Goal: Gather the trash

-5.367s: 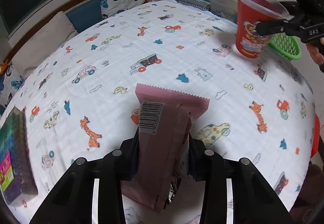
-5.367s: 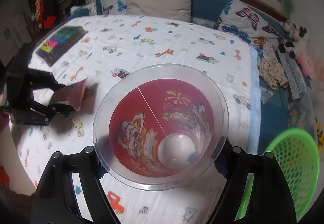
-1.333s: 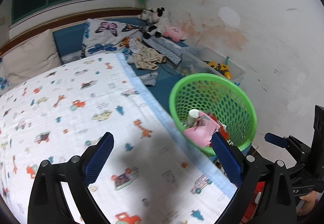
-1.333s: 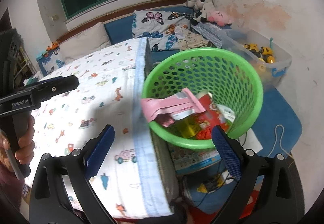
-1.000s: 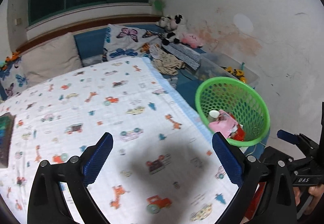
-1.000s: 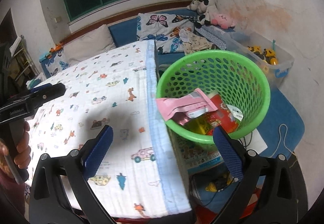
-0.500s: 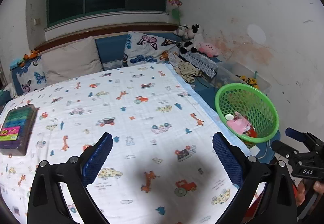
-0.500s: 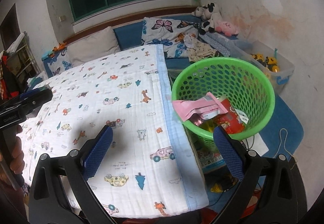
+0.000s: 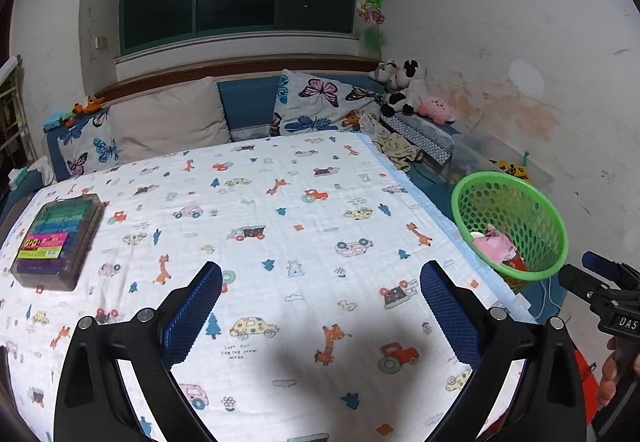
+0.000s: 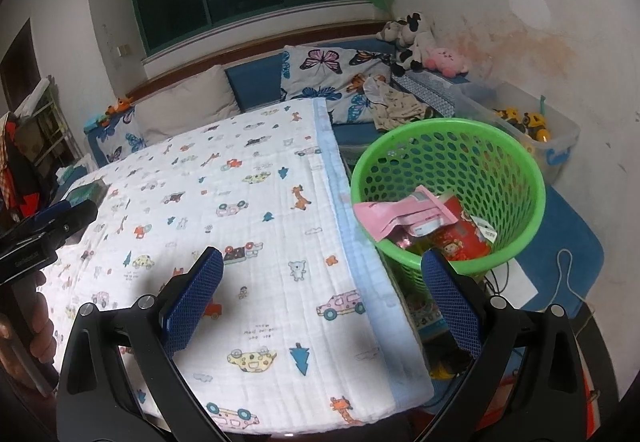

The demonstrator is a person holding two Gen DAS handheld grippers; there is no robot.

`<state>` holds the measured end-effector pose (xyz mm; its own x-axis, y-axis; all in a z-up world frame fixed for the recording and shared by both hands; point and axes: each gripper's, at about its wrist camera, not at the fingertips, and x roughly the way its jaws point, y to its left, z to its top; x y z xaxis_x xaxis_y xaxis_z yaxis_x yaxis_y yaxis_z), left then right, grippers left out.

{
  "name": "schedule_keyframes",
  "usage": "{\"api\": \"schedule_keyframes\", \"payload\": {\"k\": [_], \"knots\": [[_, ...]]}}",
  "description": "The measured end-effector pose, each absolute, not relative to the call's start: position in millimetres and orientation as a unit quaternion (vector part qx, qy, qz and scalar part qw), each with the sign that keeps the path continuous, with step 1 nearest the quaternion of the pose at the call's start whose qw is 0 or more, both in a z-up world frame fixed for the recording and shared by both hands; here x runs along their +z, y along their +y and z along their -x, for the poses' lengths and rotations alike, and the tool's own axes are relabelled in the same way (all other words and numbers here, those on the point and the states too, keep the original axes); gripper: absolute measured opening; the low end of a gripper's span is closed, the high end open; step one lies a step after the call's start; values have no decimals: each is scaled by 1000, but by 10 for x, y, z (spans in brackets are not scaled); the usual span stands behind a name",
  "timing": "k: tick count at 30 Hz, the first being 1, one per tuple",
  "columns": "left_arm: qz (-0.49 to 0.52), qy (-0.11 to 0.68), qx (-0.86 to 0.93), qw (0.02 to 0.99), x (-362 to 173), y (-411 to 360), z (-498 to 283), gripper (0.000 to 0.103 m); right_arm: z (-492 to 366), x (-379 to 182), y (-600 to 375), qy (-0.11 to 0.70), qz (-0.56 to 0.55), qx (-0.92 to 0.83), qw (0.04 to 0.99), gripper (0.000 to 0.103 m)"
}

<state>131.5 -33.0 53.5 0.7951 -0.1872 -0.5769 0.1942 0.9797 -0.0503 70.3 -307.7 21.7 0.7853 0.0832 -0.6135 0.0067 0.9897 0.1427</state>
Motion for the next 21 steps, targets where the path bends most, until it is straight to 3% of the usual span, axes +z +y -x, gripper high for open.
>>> {"api": "schedule_keyframes", "payload": {"k": [21], "knots": [[-13, 285, -82, 955, 586, -306, -1161, 96, -635, 223, -2974, 325, -62, 27, 943, 98]]}}
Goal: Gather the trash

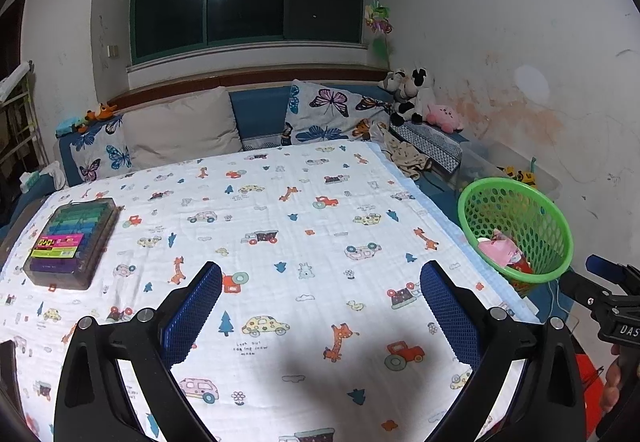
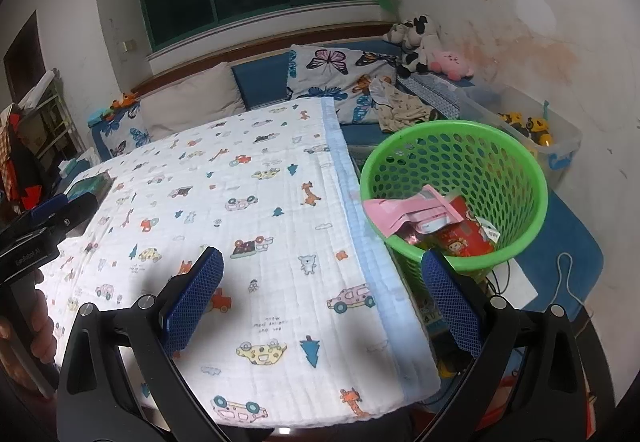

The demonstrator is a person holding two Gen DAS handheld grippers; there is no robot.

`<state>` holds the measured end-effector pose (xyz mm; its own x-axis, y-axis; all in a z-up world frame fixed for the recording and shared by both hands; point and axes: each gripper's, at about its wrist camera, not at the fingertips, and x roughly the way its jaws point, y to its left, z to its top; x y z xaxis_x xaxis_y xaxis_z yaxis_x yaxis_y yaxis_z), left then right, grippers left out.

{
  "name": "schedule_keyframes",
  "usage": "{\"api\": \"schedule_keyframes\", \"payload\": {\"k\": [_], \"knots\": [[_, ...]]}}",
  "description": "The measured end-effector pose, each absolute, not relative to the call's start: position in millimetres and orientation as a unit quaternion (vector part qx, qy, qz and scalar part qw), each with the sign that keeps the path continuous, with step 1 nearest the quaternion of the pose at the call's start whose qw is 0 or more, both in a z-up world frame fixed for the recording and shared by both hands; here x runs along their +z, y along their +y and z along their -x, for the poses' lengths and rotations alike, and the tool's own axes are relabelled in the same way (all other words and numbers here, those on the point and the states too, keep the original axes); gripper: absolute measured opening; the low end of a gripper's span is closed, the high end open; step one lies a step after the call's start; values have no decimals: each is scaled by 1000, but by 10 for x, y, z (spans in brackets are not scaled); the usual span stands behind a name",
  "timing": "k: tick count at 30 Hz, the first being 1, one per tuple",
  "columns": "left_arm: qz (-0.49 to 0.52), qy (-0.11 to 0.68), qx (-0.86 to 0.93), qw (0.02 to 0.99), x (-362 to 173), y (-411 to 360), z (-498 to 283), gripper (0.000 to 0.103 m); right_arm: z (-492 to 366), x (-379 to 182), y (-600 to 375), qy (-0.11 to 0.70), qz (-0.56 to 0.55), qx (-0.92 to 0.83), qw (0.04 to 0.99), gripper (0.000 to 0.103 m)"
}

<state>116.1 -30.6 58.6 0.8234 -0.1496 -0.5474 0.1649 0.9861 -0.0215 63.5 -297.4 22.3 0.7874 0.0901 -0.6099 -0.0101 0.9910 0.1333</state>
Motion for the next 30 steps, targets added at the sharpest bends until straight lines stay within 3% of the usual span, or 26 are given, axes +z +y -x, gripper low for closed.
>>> {"api": "schedule_keyframes", "payload": {"k": [30], "knots": [[-34, 300, -72, 951, 520, -370, -1188, 96, -683, 240, -2922, 334, -56, 37, 940, 99]]}}
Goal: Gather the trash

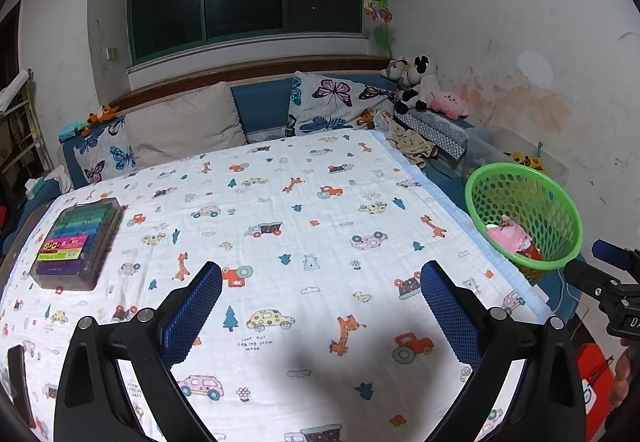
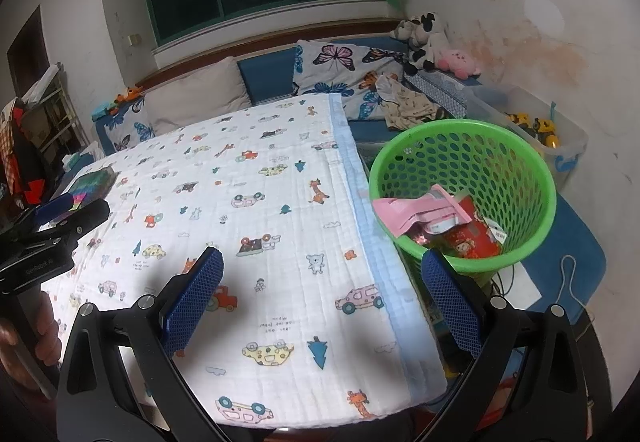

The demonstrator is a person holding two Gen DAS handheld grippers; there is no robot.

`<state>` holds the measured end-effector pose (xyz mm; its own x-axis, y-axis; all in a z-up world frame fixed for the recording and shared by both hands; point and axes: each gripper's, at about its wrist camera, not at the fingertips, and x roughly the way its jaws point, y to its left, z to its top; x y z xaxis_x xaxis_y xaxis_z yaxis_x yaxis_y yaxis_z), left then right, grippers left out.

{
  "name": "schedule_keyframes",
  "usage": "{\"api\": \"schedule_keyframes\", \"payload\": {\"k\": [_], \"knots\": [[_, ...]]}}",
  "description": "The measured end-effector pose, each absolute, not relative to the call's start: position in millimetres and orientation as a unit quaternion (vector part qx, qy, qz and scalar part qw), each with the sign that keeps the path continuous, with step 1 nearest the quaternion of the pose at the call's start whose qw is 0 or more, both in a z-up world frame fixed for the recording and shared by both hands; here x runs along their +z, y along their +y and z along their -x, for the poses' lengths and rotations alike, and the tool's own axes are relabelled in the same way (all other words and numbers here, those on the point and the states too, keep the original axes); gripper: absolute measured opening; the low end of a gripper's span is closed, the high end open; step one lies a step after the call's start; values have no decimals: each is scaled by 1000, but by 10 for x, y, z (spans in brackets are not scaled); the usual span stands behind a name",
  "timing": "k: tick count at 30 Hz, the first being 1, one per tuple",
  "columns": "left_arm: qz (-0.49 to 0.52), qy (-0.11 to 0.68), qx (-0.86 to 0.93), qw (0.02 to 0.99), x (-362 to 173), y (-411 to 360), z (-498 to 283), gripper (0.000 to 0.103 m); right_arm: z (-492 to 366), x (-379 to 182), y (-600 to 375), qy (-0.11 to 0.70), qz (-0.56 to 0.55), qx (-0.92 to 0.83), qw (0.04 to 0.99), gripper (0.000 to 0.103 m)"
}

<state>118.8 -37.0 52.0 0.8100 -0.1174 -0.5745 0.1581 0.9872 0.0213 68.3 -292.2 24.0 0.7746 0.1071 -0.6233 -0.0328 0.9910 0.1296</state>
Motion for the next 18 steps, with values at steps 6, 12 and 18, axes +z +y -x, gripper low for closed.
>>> {"api": "schedule_keyframes", "payload": {"k": [6, 12, 18], "knots": [[-34, 300, -71, 951, 510, -359, -1188, 96, -681, 235, -2918, 334, -56, 38, 940, 99], [-34, 300, -72, 951, 507, -351, -1183, 96, -685, 217, -2901, 336, -52, 43, 939, 98], [-35, 299, -71, 951, 503, -347, -1161, 96, -684, 207, -2893, 336, -52, 43, 939, 98]]}}
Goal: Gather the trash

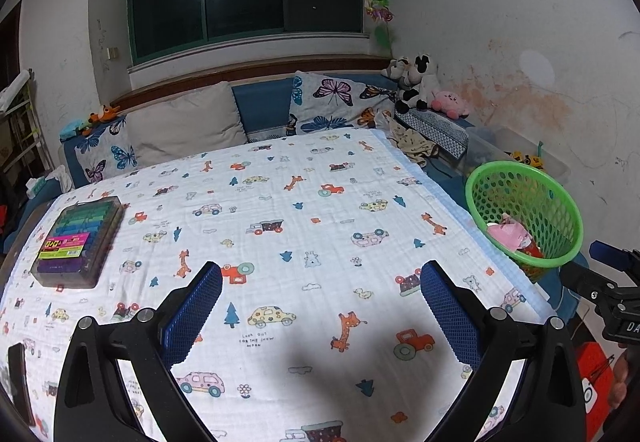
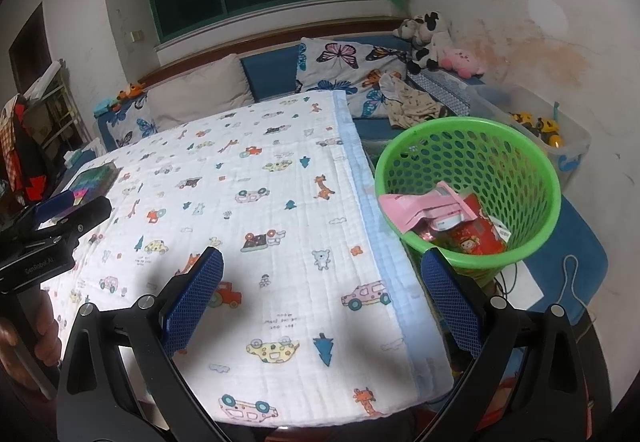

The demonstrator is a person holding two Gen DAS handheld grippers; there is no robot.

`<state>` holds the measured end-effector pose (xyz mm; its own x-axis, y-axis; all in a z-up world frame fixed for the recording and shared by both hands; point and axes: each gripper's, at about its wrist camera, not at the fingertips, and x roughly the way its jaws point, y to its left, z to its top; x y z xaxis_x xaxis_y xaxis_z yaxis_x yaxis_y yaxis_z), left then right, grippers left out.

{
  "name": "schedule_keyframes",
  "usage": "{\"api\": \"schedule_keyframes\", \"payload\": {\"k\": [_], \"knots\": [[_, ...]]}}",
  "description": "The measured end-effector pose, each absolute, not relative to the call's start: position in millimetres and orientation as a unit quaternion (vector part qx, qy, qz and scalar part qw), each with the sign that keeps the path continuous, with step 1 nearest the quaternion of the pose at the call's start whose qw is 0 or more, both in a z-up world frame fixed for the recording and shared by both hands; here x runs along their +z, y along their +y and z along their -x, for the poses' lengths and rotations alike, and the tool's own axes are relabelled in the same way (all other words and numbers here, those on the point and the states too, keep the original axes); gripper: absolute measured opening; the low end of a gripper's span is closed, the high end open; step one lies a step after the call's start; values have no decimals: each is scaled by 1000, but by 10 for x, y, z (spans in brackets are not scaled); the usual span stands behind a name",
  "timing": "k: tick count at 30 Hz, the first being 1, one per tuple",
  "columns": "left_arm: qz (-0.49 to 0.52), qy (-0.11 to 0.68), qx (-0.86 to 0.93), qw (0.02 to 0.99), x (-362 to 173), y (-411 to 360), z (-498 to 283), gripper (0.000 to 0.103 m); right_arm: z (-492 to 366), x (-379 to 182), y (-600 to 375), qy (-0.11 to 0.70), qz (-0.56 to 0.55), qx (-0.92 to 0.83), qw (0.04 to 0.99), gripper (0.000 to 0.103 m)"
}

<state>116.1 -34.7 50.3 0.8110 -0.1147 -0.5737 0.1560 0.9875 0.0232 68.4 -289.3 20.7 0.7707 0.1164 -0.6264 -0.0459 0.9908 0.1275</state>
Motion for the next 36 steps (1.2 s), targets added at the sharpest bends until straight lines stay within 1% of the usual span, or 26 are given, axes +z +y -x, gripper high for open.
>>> {"api": "schedule_keyframes", "payload": {"k": [36], "knots": [[-31, 297, -61, 953, 494, -329, -1106, 96, -671, 165, -2738, 337, -48, 59, 938, 98]]}}
